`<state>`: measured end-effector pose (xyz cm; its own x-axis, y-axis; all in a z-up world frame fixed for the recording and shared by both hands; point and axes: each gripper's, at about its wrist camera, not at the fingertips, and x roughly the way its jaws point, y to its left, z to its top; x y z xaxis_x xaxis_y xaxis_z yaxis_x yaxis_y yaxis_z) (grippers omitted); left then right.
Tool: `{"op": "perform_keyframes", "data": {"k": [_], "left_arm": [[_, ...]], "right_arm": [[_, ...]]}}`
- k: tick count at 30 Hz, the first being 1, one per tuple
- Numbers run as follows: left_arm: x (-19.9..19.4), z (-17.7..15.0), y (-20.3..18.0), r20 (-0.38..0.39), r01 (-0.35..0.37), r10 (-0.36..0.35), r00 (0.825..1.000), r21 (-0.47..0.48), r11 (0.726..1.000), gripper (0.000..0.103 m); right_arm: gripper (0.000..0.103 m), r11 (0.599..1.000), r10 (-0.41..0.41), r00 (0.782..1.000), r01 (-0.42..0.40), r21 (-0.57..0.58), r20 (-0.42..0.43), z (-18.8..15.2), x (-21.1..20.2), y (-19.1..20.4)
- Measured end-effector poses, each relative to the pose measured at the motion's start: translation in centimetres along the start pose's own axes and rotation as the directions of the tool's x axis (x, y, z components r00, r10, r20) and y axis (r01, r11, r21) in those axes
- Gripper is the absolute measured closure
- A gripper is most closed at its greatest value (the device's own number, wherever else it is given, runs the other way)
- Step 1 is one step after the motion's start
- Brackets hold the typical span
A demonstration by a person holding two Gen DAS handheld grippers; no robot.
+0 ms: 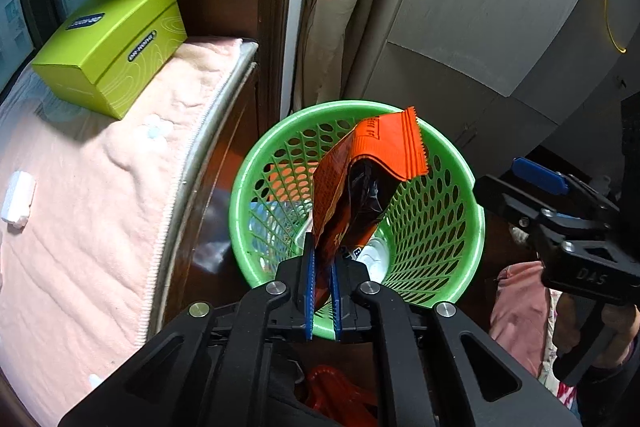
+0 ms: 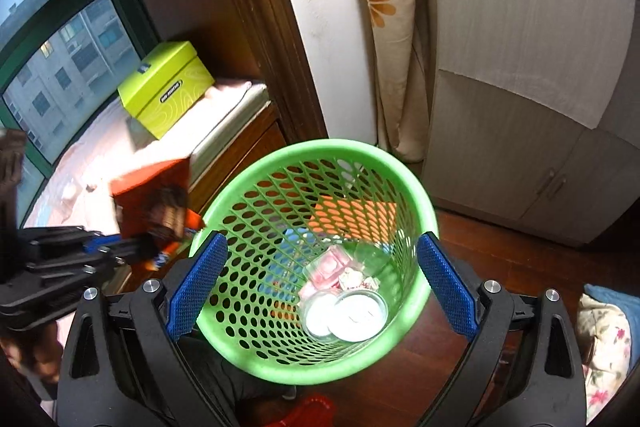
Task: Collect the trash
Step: 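Open both tools to drop the wrapper and white lid into the basket, then move both tools back to the bench toward the clear container and foam block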
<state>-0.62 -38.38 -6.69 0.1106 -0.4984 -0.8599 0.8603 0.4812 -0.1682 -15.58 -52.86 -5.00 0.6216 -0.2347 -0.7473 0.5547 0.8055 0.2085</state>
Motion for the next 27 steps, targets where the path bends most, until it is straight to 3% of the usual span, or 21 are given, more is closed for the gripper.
{"op": "perform_keyframes", "data": {"k": [5,7,8,9,19,27], "left_arm": [[1.0,0.2,-0.7,-0.018,0.024,-0.024,1.000,-0.002,1.000,0.086],[1.2,0.3,-0.8,-0.015,0.030,-0.030,0.999,0.002,1.000,0.077],[1.2,0.2,-0.9,-0.013,0.028,-0.028,1.000,0.002,1.000,0.064],[1.1,0.2,-0.9,-0.007,0.024,-0.024,1.000,0.000,1.000,0.059],[-0.7,-0.4,1.4,0.019,0.000,0.001,1.000,-0.050,0.999,0.051],[-4.3,-1.5,6.5,0.061,-0.125,0.134,0.989,-0.131,0.984,0.042]], "right_arm": [[0.008,1.000,0.008,1.000,-0.008,0.020,0.016,0.1,-0.7,-0.6],[0.008,1.000,0.009,1.000,-0.010,0.026,0.018,0.2,-0.9,-0.8],[0.008,1.000,0.010,1.000,-0.010,0.028,0.019,0.2,-0.9,-0.8],[0.008,0.999,0.010,1.000,-0.010,0.030,0.019,0.2,-1.0,-0.9],[0.008,0.999,0.028,0.999,-0.028,0.017,0.015,0.3,-1.0,0.0],[0.008,0.997,0.071,0.997,-0.071,-0.023,-0.007,0.7,-0.1,2.9]]}}
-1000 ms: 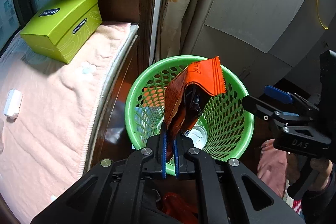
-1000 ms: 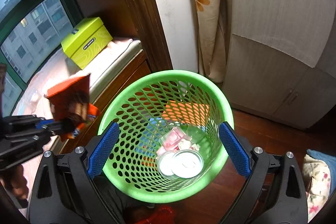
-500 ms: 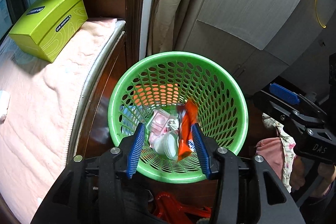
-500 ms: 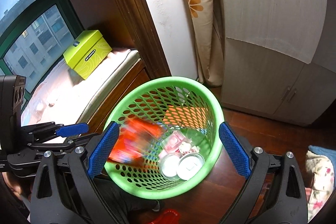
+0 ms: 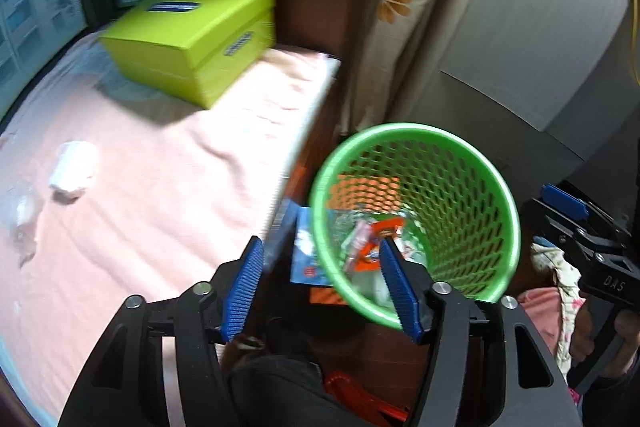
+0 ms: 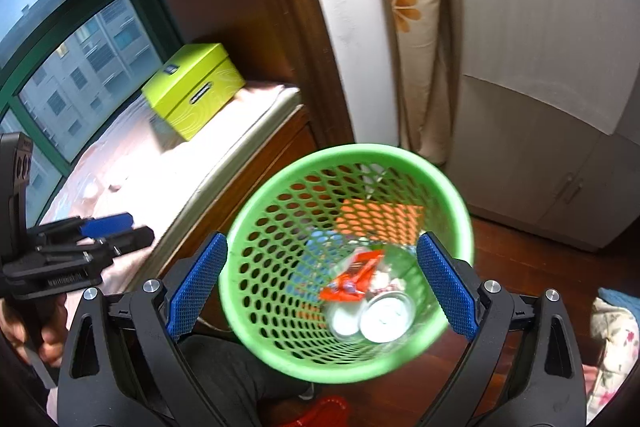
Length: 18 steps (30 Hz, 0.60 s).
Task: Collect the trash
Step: 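Move both tools back to the bench toward the clear container and foam block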
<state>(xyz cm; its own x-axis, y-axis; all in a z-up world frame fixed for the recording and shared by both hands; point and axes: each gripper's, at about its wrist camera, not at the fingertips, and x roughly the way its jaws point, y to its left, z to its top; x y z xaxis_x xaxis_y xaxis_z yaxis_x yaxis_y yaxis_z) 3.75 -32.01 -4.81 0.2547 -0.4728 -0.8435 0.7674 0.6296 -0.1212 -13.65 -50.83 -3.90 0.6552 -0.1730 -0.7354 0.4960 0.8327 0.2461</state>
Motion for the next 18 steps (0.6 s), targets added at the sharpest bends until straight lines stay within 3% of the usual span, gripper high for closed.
{"op": "perform_keyframes", "data": {"k": [8,18], "left_arm": [[-2.4,0.2,8.3,0.036,-0.139,0.144,0.989,-0.131,0.982,0.039],[-5.1,-0.3,19.7,0.030,-0.304,0.328,0.944,-0.303,0.903,0.039]], "right_arm": [[0.008,0.996,0.056,0.998,-0.057,-0.063,-0.024,0.8,1.8,4.5],[0.008,0.981,0.128,0.990,-0.135,-0.138,-0.060,1.8,4.2,10.3]]}}
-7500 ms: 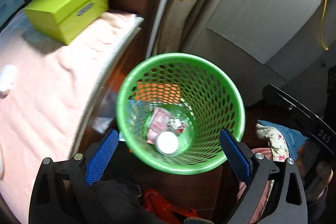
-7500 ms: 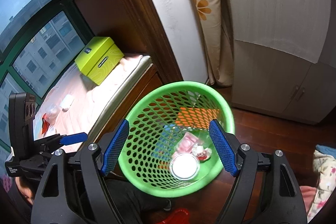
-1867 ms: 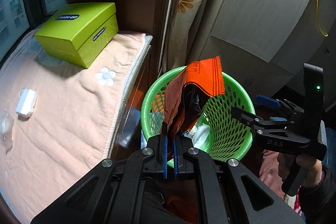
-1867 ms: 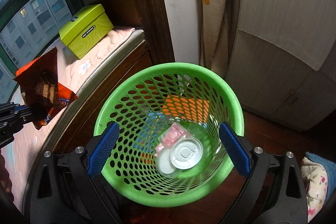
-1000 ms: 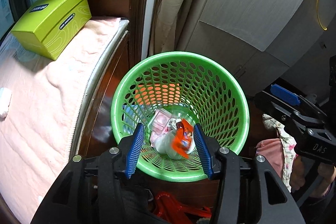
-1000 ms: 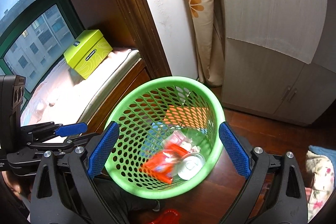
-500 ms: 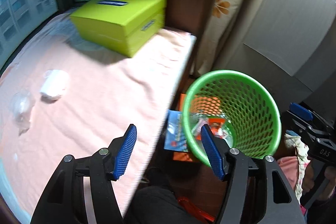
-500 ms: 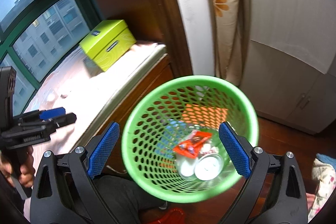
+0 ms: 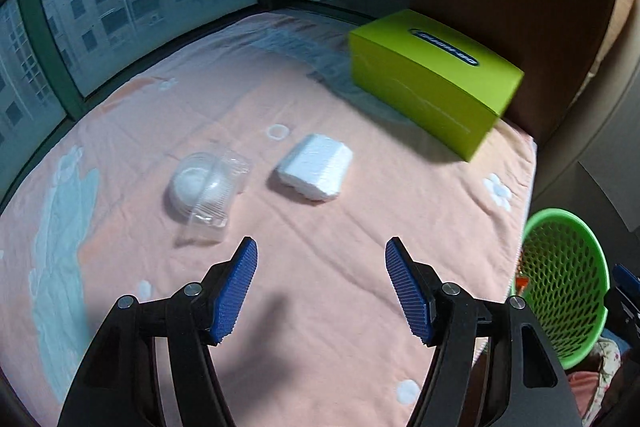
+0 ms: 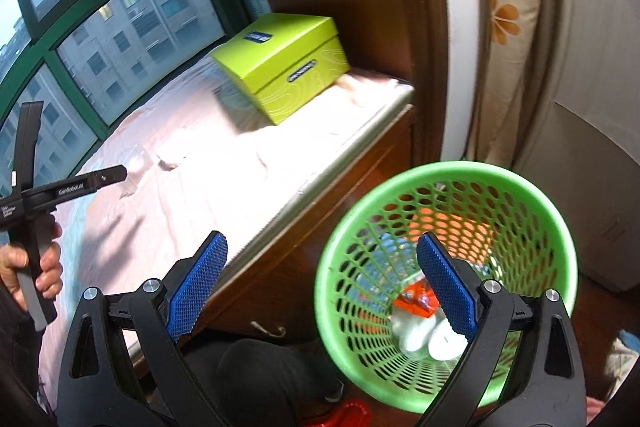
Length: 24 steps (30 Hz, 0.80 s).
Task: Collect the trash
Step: 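Move both tools back to the bench toward the clear container and foam block, then grasp the clear ribbed container with the left tool while the right tool grasps the white foam block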
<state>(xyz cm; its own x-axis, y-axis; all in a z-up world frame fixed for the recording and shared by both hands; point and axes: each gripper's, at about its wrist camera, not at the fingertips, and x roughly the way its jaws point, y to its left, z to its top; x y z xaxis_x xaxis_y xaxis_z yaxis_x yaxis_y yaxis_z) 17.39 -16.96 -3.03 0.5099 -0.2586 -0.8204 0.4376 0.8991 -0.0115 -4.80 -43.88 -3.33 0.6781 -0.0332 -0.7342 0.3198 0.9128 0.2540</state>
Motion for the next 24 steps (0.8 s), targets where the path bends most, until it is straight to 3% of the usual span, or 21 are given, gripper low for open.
{"op": "perform_keyframes", "data": {"k": [6,13,24], "left_arm": [[1.9,0.8,4.6,-0.021,-0.071,0.070,0.997,-0.056,0.996,0.039],[4.8,1.0,6.3,-0.054,-0.101,0.098,0.994,-0.051,0.994,0.040],[7.2,1.0,7.6,-0.065,-0.081,0.077,0.995,-0.067,0.994,0.065]], "right_arm": [[0.008,0.999,0.036,0.999,-0.037,-0.032,-0.017,0.8,1.7,2.4],[0.008,0.997,0.063,0.997,-0.065,-0.050,-0.045,1.3,3.6,4.3],[0.008,0.989,0.100,0.992,-0.108,-0.103,-0.080,2.8,6.4,7.6]]}}
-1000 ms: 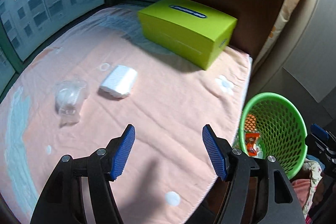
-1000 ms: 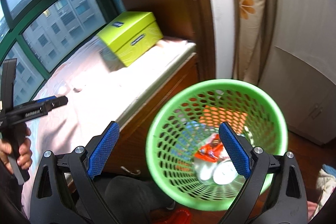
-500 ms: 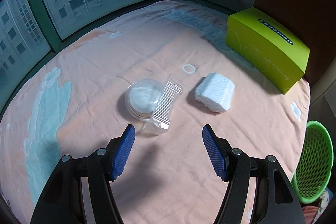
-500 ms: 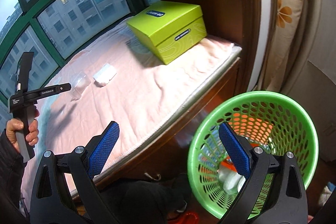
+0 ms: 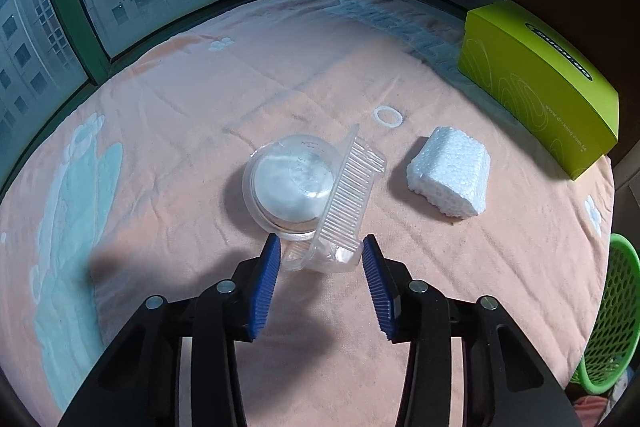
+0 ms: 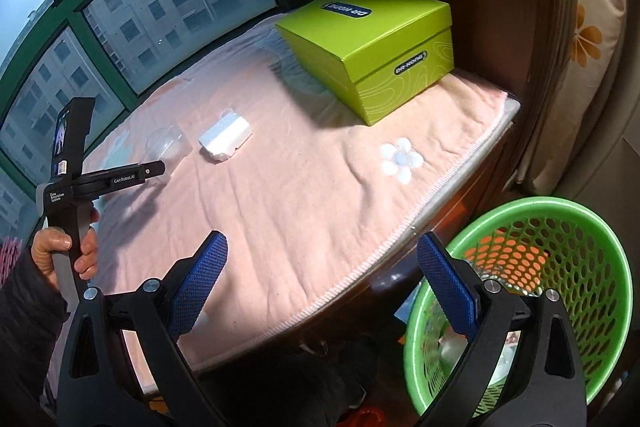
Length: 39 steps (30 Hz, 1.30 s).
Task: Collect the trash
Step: 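Grasp the clear ribbed container with the left tool while the right tool grasps the white foam block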
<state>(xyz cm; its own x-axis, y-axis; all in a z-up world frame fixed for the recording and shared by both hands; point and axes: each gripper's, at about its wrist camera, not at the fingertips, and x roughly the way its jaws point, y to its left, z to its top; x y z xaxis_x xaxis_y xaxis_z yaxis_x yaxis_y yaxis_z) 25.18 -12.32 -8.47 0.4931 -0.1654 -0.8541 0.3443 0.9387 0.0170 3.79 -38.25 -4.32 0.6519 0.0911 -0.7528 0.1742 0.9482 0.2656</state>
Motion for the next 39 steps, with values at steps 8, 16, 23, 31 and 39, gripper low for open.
{"op": "perform_keyframes", "data": {"k": [8,16,23,31,39], "left_arm": [[-0.6,0.4,0.8,0.024,0.046,-0.046,0.999,-0.009,0.999,0.070],[-3.5,0.2,2.7,0.042,0.144,-0.142,0.989,-0.051,0.988,0.071],[-6.6,-0.1,4.7,0.083,0.182,-0.176,0.981,-0.072,0.981,0.071],[-9.5,-0.8,6.6,0.120,0.196,-0.186,0.975,-0.079,0.977,0.071],[-10.3,-1.2,7.9,0.133,0.196,-0.184,0.974,-0.084,0.977,0.071]], "right_arm": [[0.008,0.999,0.025,0.999,-0.026,-0.045,-0.020,1.0,1.8,2.2],[0.008,0.995,0.061,0.997,-0.064,-0.079,-0.038,2.2,3.7,4.3],[0.009,0.989,0.102,0.993,-0.108,-0.098,-0.057,4.2,6.3,6.5],[0.013,0.972,0.139,0.987,-0.151,-0.181,-0.078,6.3,10.0,9.6],[0.017,0.947,0.119,0.985,-0.150,-0.283,-0.124,7.7,14.1,11.0]]}}
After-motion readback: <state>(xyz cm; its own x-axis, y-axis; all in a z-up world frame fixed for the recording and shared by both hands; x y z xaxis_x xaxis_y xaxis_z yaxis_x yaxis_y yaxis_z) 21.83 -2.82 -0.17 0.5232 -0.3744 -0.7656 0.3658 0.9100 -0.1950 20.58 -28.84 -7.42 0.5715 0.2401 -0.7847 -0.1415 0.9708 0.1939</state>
